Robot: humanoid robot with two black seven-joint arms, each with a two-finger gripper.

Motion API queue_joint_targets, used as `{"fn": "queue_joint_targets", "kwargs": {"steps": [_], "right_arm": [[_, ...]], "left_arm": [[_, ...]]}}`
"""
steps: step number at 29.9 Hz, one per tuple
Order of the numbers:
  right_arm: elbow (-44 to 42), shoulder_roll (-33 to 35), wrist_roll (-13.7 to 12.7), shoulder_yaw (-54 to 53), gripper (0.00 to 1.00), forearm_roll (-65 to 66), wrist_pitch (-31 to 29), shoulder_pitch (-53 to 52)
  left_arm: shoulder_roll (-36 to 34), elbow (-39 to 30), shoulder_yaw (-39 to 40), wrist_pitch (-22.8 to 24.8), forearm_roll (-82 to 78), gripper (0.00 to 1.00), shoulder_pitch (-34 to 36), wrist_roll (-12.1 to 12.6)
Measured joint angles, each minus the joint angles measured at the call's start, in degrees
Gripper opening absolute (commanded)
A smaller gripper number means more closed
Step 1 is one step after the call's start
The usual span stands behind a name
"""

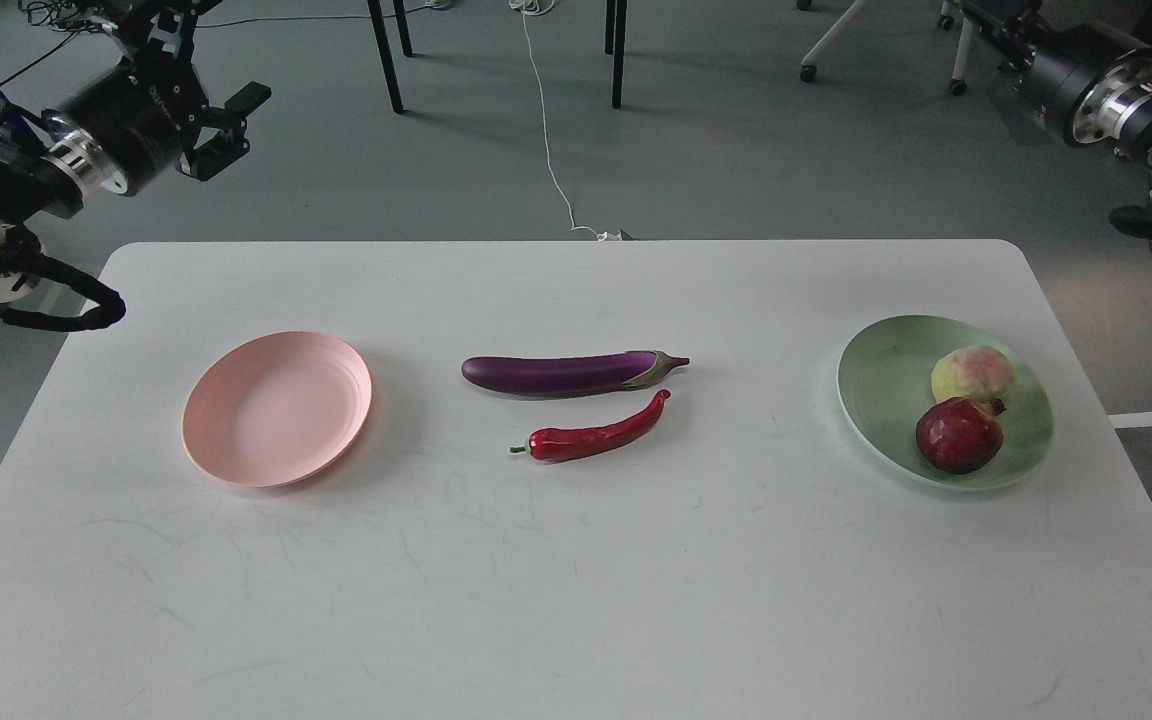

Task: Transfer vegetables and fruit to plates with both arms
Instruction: 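Reach the left hand over and grasp the red chili pepper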

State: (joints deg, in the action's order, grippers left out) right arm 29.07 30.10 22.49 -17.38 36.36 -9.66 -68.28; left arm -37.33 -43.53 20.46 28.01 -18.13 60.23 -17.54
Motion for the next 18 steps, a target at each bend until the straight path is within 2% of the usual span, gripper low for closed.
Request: {"fn": "queue_joint_targets", "kwargs": {"steps": [8, 11, 15, 18], "right_arm": [[-0.48, -2.84, 0.03, -11.23, 0.98, -28.26, 0.19, 3.85], [-0.25, -2.88, 0.04, -15.35, 0.98, -37.44, -2.12, 7.18], [-0.09, -2.94, 0.04, -21.31, 0.98, -42.89, -9.87, 13.29], [-0.16, -2.95, -0.03, -27.26, 0.98, -44.05, -14.79, 18.27]], "left_arm": [[-0.75, -16.99, -0.32, 0.0, -22.28, 0.98, 0.04, -0.06], [-0.73, -23.18, -0.22, 0.0, -32.4, 0.98, 0.03, 0.2], [-0.71, -30.94, -0.11, 0.0, -43.76, 0.98, 0.45, 3.44], [-0.01, -34.26, -0.11, -0.01, -51.01, 0.98, 0.47, 5.54]]}}
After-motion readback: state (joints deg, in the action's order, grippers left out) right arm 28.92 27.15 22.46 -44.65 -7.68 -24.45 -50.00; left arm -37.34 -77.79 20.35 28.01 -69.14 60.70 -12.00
